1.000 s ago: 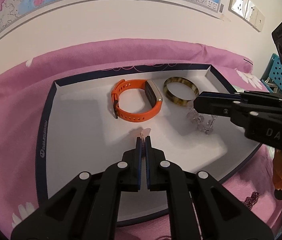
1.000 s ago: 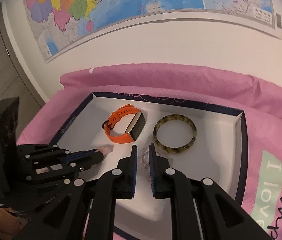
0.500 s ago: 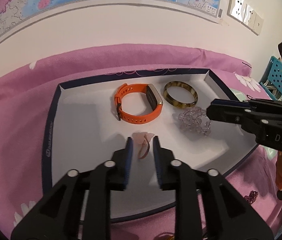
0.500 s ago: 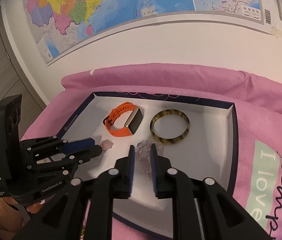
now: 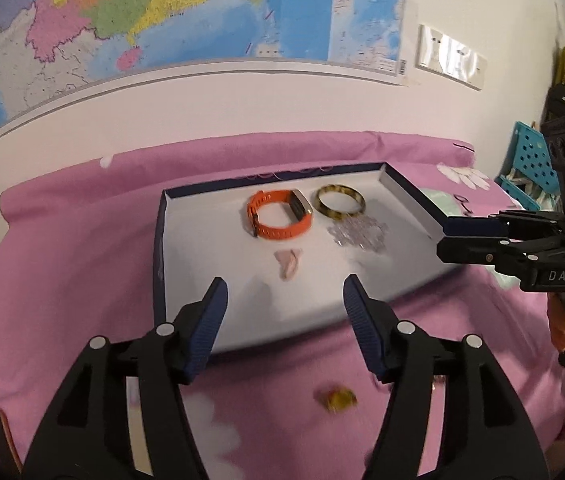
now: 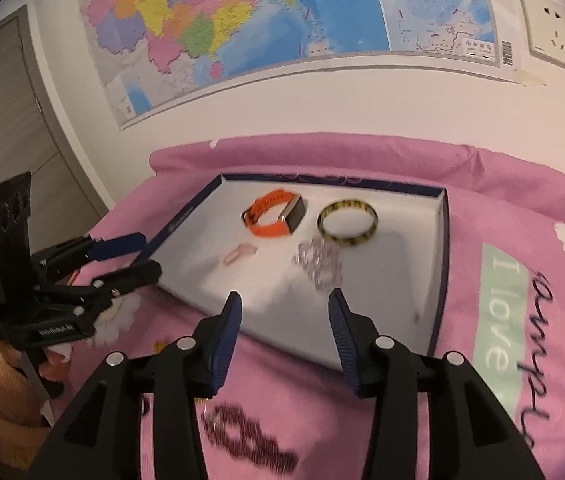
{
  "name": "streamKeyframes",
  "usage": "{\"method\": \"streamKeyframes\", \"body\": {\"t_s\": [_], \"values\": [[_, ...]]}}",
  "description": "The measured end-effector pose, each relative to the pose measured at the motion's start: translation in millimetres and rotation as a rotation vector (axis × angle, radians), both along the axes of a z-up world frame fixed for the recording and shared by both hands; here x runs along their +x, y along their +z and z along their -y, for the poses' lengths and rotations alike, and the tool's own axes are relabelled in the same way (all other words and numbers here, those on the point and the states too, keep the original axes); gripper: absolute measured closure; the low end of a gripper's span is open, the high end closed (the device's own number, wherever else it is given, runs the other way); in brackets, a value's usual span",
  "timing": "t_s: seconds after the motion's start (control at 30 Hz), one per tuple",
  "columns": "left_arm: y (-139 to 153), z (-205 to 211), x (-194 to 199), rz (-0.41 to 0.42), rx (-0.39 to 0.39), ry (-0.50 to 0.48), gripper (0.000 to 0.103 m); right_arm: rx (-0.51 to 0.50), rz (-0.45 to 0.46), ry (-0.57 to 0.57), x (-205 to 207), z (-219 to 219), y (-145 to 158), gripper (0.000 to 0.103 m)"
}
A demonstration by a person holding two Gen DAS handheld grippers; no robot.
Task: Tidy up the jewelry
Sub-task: 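Withdraw both open tools from the box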
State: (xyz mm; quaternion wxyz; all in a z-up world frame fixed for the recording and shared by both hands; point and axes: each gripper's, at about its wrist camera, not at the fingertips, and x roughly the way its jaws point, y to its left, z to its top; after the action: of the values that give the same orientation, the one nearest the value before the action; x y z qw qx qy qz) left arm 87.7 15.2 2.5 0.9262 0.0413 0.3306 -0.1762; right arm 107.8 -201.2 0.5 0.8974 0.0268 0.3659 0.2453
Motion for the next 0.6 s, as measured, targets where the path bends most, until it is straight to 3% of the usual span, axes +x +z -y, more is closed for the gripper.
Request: {"method": "streamKeyframes", "body": {"t_s": [0.23,0.6], "values": [[-14.1,-3.2,-36.8,-0.032,0.005,-0.035,0.042,-0.055,-0.036,-0.003,-40.8,7.8,-20.1,0.057],[-32.4,9.2,-76.9,-0.078,0.025,-0.112,0.042,-0.086,-0.09,-0.014,-62.8,10.8,-47.0,0.055]]}}
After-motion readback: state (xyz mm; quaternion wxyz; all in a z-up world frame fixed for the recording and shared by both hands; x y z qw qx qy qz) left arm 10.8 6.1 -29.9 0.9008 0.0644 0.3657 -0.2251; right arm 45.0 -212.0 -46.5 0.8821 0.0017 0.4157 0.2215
